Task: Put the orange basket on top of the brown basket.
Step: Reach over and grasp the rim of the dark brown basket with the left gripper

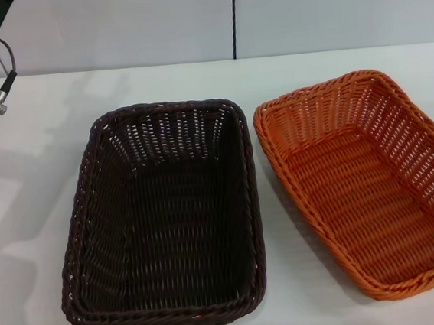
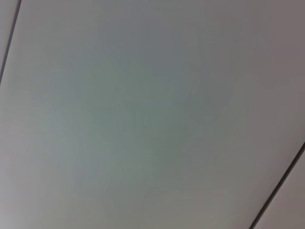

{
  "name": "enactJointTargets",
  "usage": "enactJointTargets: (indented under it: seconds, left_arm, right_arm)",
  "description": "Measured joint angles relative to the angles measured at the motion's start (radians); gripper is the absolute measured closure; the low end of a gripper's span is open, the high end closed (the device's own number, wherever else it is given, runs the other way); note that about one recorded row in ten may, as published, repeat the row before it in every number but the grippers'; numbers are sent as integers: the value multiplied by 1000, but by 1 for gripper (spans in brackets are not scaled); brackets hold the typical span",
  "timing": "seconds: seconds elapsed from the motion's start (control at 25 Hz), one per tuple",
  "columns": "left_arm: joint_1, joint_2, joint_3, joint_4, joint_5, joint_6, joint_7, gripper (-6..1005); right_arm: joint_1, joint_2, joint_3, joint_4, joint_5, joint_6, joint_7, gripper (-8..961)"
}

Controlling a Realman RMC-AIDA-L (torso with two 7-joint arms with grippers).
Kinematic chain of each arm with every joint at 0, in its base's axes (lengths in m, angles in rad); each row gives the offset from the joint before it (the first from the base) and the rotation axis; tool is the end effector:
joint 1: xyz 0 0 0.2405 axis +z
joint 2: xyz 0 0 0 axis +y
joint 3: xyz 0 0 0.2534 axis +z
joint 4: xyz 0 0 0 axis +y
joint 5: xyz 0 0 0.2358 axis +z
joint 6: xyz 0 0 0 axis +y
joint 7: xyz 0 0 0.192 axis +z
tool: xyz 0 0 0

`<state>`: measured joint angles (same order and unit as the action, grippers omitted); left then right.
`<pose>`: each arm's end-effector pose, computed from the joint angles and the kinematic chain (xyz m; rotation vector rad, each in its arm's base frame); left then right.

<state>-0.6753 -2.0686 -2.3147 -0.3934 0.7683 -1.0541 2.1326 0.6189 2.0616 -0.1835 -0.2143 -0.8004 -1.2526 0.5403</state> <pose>-0.2214 0.5020 0.0620 -1.6357 -0.6793 -1.2709 0.3373 0.4401 0.1386 -1.0684 0.5174 1.0457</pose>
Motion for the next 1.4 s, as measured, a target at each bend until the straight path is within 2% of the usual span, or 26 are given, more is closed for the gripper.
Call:
enactJointTargets:
  seconds: [0.36,0.64,0.76,0.8,0.84,1.0,1.08,1.12,1.16,1.2,1.24,1.28,1.4]
  left_arm:
    - [3,0,0,8,-4,-35,56,253]
    - [-2,1,16,61,-62,-62,49,308]
    - [-2,12,50,60,-50,-56,39,306]
    - [3,25,89,46,-41,-37,20,306]
    - [3,25,89,46,-41,-37,20,305]
    - [37,51,170,-63,28,81,-109,306]
    - [37,51,170,-63,28,81,-109,307]
    - [48,66,199,-113,82,149,-200,307]
    - [48,66,199,-113,82,149,-200,308]
    - [58,127,269,-212,270,225,-486,308]
    - [59,170,297,-273,413,225,-681,308]
    - [59,203,311,-320,532,212,-840,309]
    - [53,254,323,-404,771,150,-1134,310]
  right_arm:
    - [0,2,1,10,30,3,-1,264]
    - [-3,2,-8,32,31,4,3,264]
    - [-8,2,-15,36,26,15,5,264]
    - [-9,2,-22,38,24,33,6,264]
    - [-9,2,-22,38,24,33,6,264]
    - [-10,1,-37,38,23,55,7,264]
    - [-10,1,-39,38,23,56,6,264]
    - [-10,1,-39,38,23,56,6,264]
    - [-10,0,-39,38,23,57,4,264]
    - [-12,-4,-39,38,23,62,4,264]
    - [-12,-4,-39,38,23,62,4,264]
    - [-13,-5,-39,37,23,67,3,264]
    - [-15,-12,-39,33,23,90,2,264]
